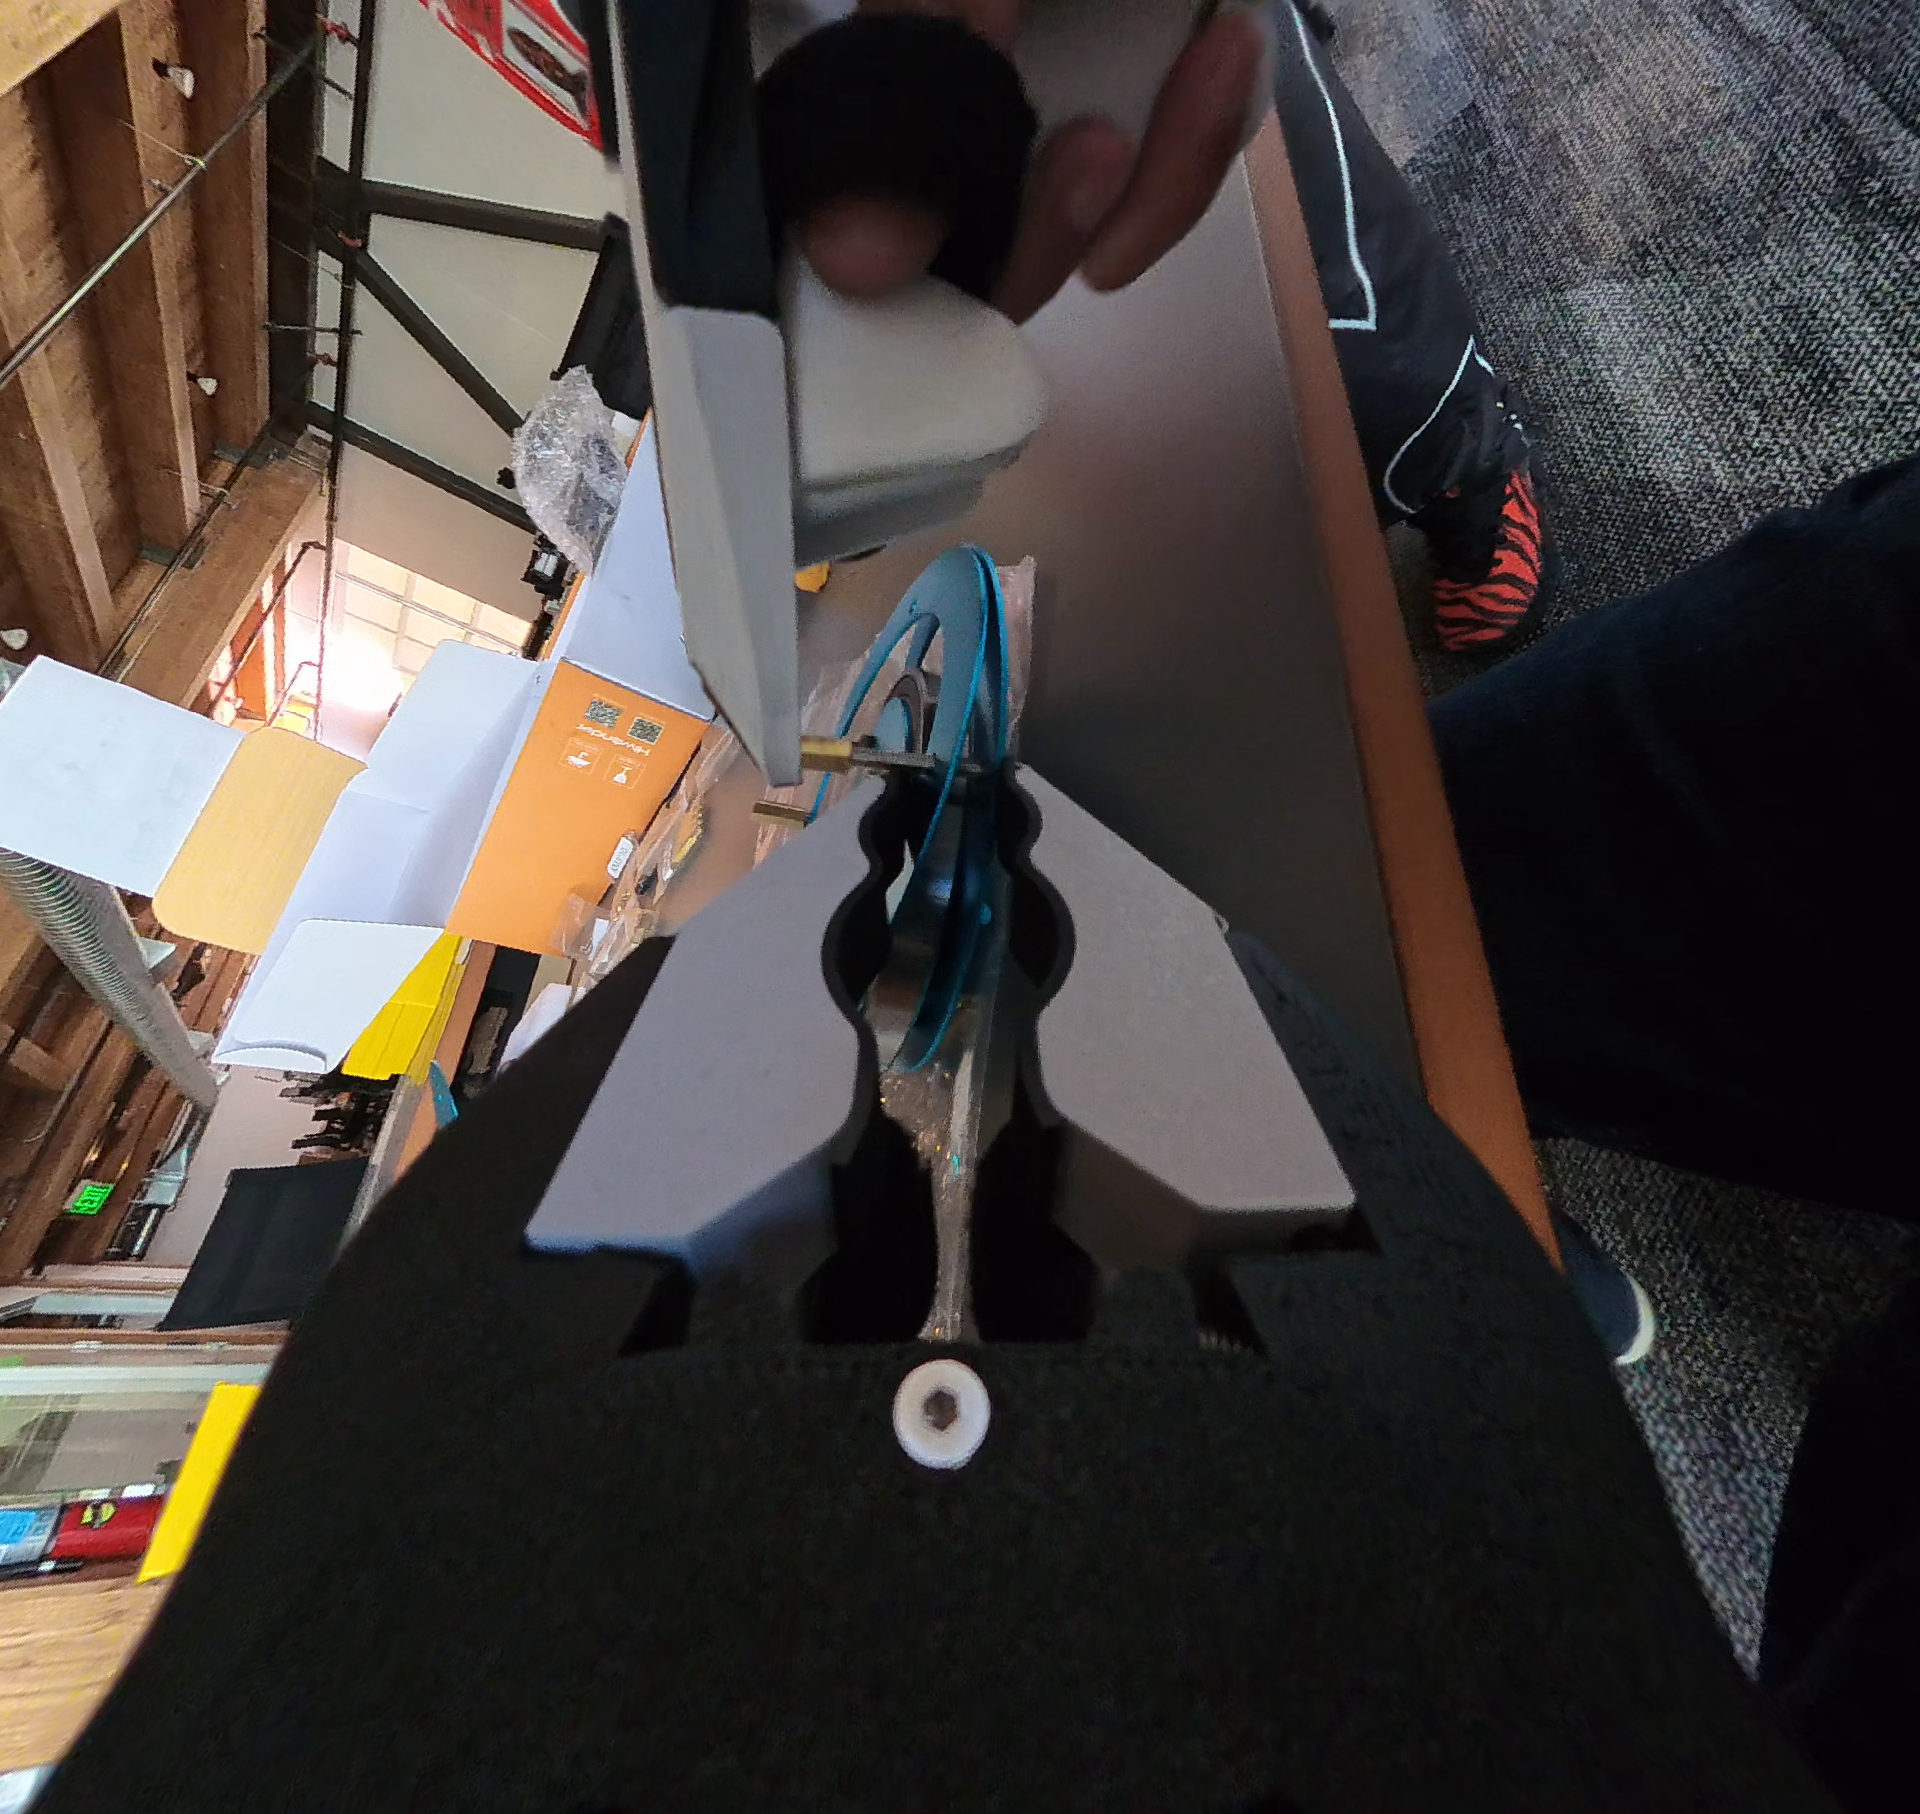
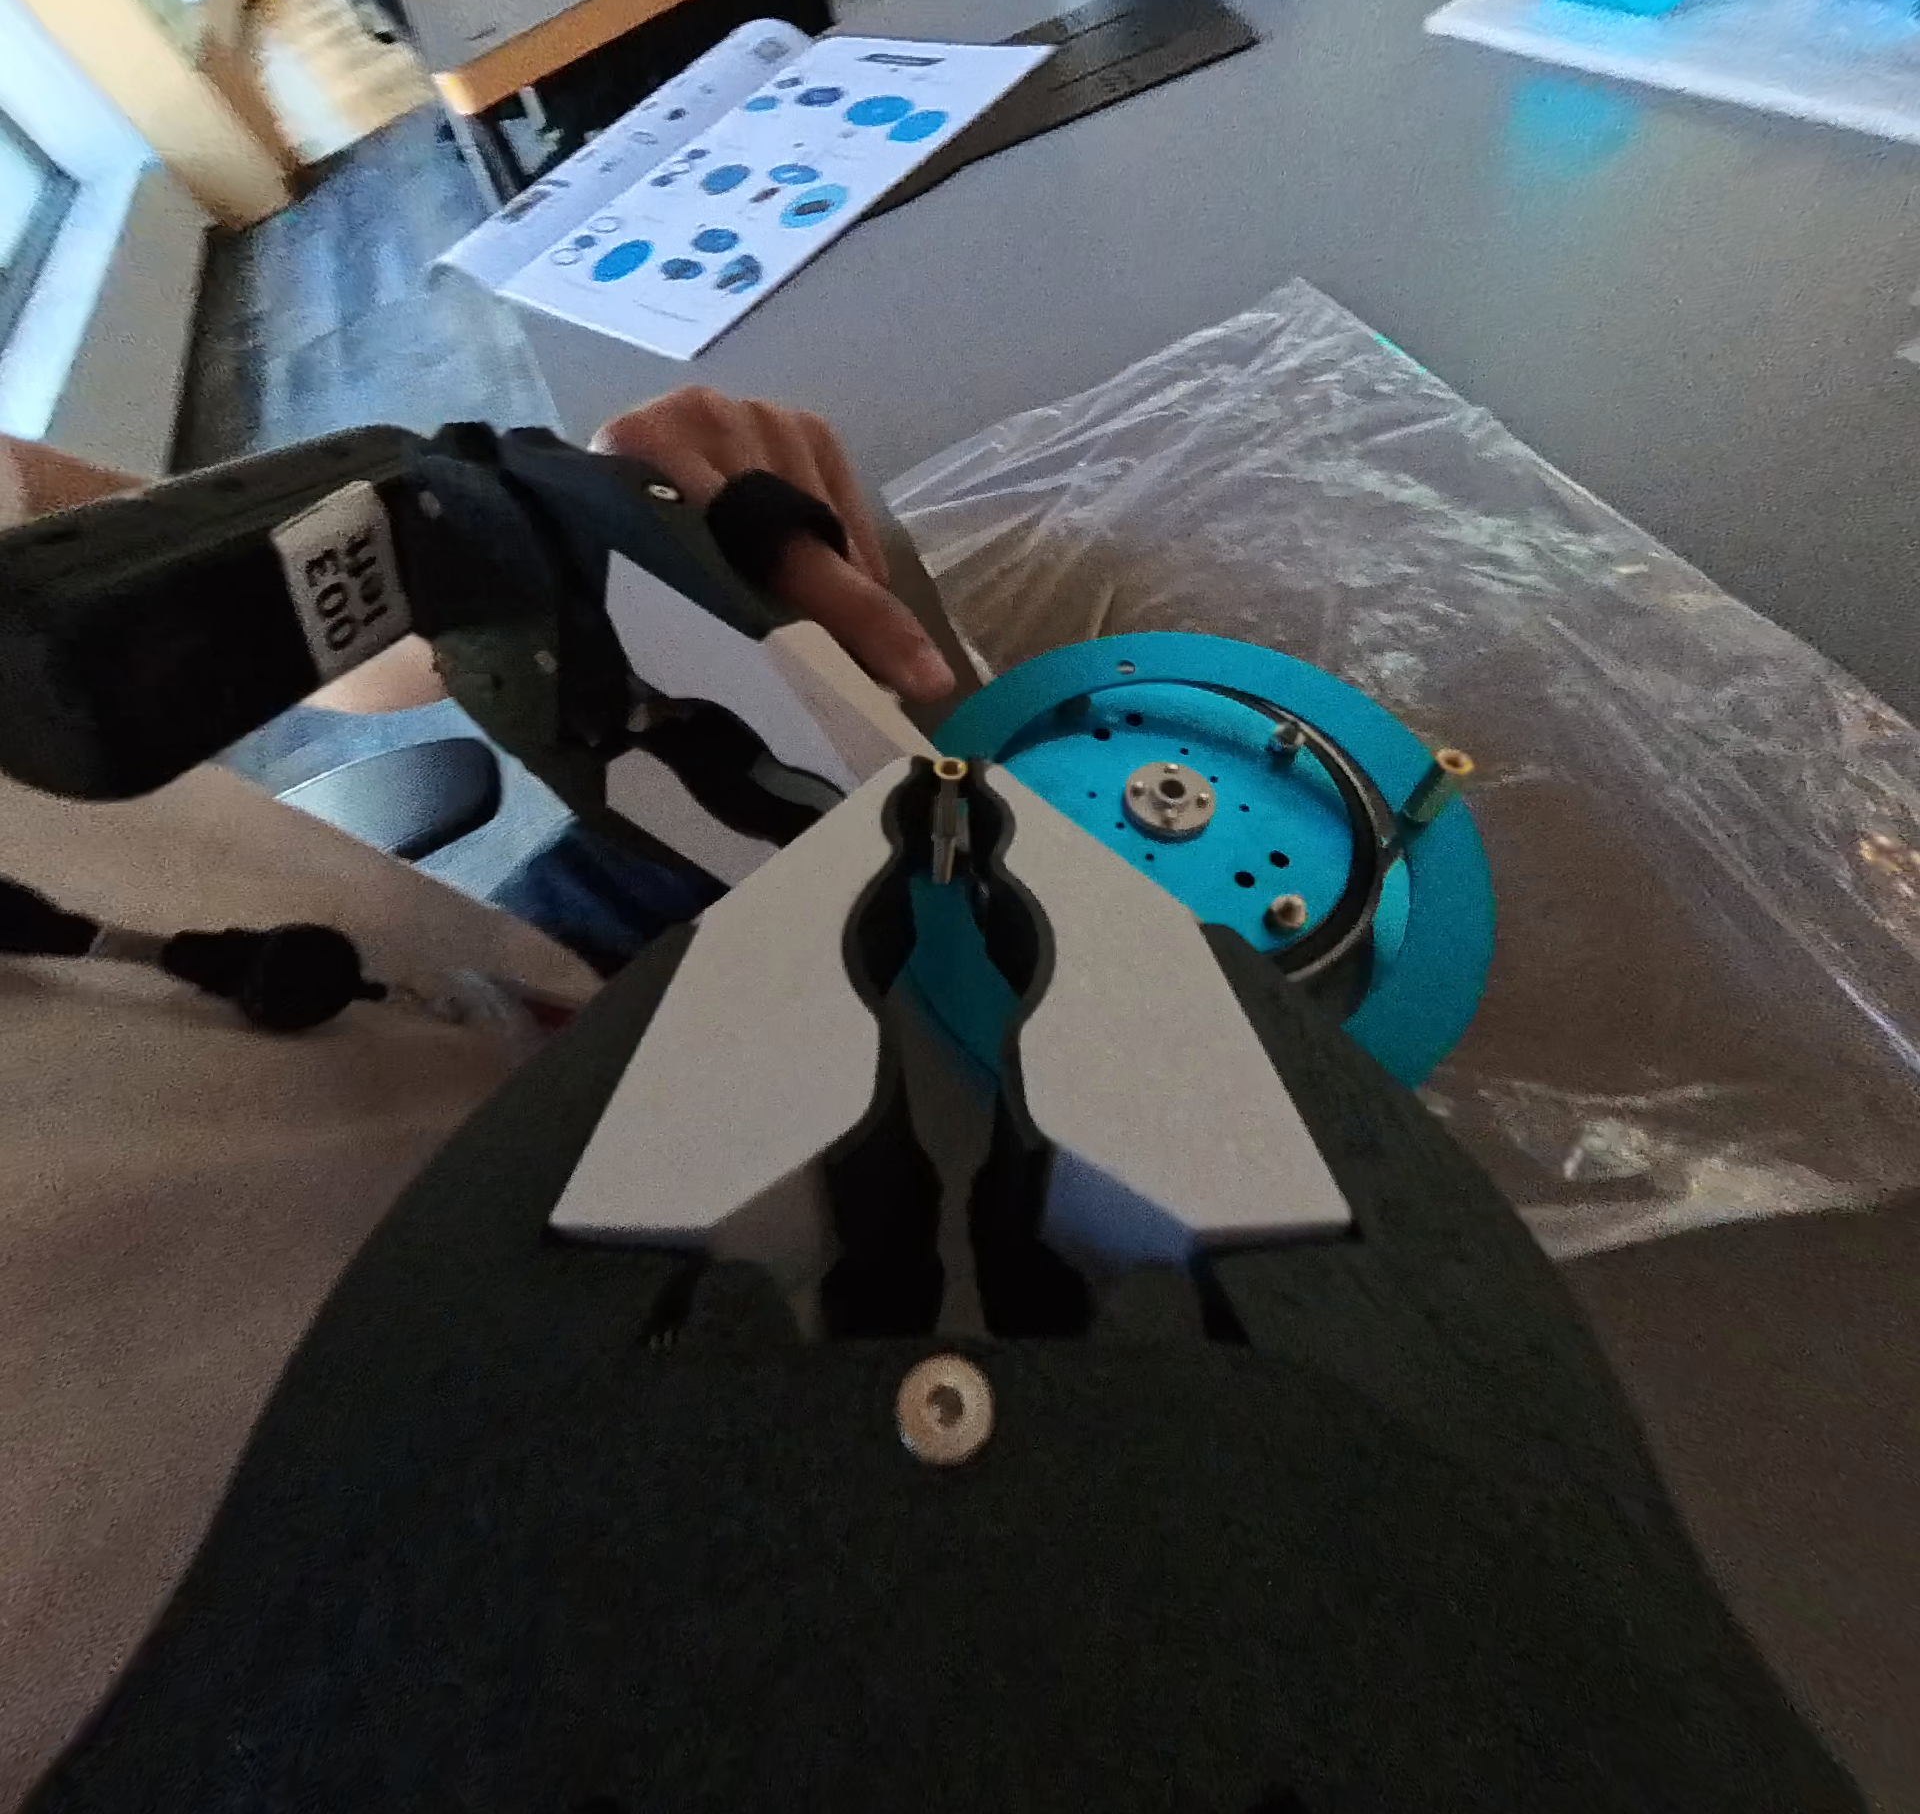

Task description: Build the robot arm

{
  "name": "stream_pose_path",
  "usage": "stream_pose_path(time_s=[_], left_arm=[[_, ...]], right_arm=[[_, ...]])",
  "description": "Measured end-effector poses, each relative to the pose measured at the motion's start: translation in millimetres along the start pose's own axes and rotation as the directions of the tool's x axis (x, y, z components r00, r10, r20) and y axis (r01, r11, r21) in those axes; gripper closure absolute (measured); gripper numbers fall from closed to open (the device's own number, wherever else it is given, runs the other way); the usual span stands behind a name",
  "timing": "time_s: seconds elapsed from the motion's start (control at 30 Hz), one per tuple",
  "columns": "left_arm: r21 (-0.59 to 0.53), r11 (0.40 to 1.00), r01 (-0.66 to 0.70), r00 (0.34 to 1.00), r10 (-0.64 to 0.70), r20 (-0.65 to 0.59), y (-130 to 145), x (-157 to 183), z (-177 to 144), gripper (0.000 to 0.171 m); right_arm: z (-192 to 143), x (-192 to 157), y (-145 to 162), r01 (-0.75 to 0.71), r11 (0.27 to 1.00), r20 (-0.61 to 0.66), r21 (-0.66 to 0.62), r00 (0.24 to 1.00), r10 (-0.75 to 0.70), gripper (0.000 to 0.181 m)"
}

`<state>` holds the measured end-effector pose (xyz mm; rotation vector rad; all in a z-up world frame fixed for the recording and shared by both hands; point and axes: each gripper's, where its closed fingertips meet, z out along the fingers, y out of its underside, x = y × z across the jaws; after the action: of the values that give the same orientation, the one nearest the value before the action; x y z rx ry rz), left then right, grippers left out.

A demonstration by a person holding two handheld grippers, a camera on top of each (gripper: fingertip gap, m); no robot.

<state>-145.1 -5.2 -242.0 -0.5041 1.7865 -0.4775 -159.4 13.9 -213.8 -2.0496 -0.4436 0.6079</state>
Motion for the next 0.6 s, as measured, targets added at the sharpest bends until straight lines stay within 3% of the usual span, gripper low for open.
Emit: stream_pose_path(time_s=[0.07,0.17,0.27,0.33,0.4,0.47,0.6], left_arm=[[-0.004,1.000,-0.008,1.000,0.008,0.002,0.3,0.6,0.2,0.154],[-0.004,1.000,-0.015,1.000,0.015,0.004,-0.1,0.9,0.0,0.155],[-0.003,1.000,-0.020,1.000,0.020,0.007,0.6,1.2,-1.1,0.155],[0.001,1.000,-0.026,1.000,0.026,0.010,0.2,1.5,-1.0,0.155],[0.005,1.000,-0.017,1.000,0.017,0.013,-0.2,0.4,-0.1,0.155],[0.004,1.000,-0.003,1.000,0.003,0.019,0.8,-1.9,0.2,0.155],[-0.001,1.000,0.005,0.999,-0.005,0.033,3.0,-5.4,0.5,0.155]], right_arm=[[0.1,2.3,0.5,-0.009,0.999,-0.193,0.042,0.981,0.017,0.176],[-1.4,3.8,0.1,-0.001,0.991,-0.496,0.132,0.866,0.066,0.176],[-1.0,3.7,-0.4,0.025,0.978,-0.638,0.209,0.761,0.117,0.176],[-2.7,3.0,-0.2,-0.005,0.967,-0.631,0.254,0.757,0.170,0.176],[-6.4,1.3,0.4,0.004,0.965,-0.578,0.262,0.801,0.154,0.171],[-10.8,-3.5,0.9,-0.016,0.959,-0.458,0.284,0.876,0.150,0.141],[-20.0,-16.2,8.4,-0.047,0.968,-0.204,0.248,0.974,0.099,0.132]])
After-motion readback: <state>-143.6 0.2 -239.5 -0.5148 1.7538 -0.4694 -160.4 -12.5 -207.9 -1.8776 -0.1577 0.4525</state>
